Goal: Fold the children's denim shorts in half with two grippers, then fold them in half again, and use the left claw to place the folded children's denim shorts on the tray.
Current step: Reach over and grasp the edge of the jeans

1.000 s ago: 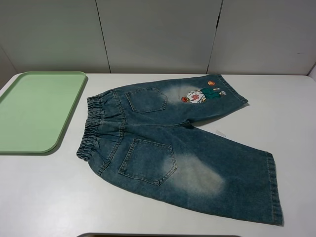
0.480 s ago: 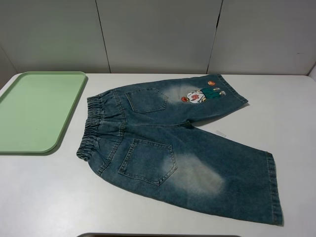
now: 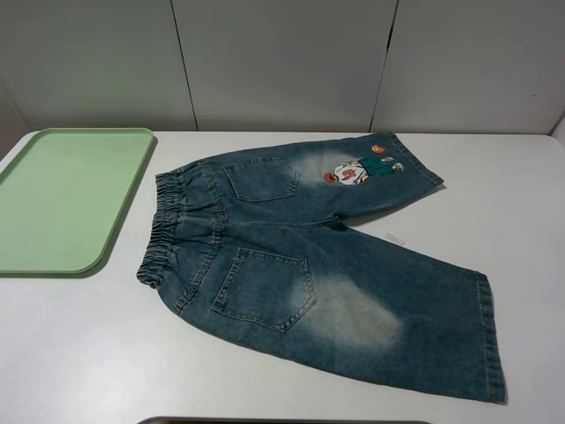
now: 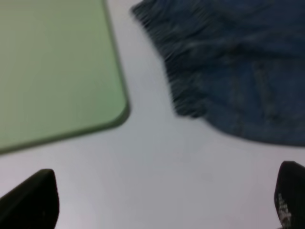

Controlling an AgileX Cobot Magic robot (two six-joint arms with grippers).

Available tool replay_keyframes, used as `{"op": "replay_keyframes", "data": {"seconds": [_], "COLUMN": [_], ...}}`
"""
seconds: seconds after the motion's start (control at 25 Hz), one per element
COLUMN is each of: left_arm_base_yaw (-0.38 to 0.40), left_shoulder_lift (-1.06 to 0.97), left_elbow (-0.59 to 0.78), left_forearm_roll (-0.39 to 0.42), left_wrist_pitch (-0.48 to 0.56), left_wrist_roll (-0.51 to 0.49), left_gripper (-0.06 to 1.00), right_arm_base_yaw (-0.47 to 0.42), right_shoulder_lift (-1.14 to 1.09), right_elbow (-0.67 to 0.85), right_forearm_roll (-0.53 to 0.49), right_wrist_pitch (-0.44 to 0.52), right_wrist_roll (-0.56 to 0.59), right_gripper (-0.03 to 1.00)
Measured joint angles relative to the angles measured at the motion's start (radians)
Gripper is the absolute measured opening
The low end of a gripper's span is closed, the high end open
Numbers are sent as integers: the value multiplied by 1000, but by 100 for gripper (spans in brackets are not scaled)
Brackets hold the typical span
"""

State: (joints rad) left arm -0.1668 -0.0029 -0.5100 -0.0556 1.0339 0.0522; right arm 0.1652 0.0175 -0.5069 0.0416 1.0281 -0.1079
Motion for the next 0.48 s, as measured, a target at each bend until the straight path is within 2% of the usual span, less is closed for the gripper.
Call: {"op": "replay_keyframes", "data": {"seconds": [0.16, 0.24, 0.48], "left_arm_base_yaw": [0, 0, -12], "left_shoulder_lift": [0, 0, 155], "left_elbow": [-44, -63, -140], "left_forearm_roll": [-80, -113, -192], "left_wrist_pitch": [-95, -145, -174], "left_wrist_roll": [65, 130, 356], "left_gripper": [88, 88, 88], "right_arm_base_yaw": [1, 29, 125], "right_shoulder_lift": [119, 197, 412], "right_elbow": [-66, -98, -171], "right_forearm_roll": [51, 74, 90], "right_wrist_pitch": [-1, -7, -30], "right_wrist_roll": [-123, -170, -263], "right_gripper": [69, 69, 69]}}
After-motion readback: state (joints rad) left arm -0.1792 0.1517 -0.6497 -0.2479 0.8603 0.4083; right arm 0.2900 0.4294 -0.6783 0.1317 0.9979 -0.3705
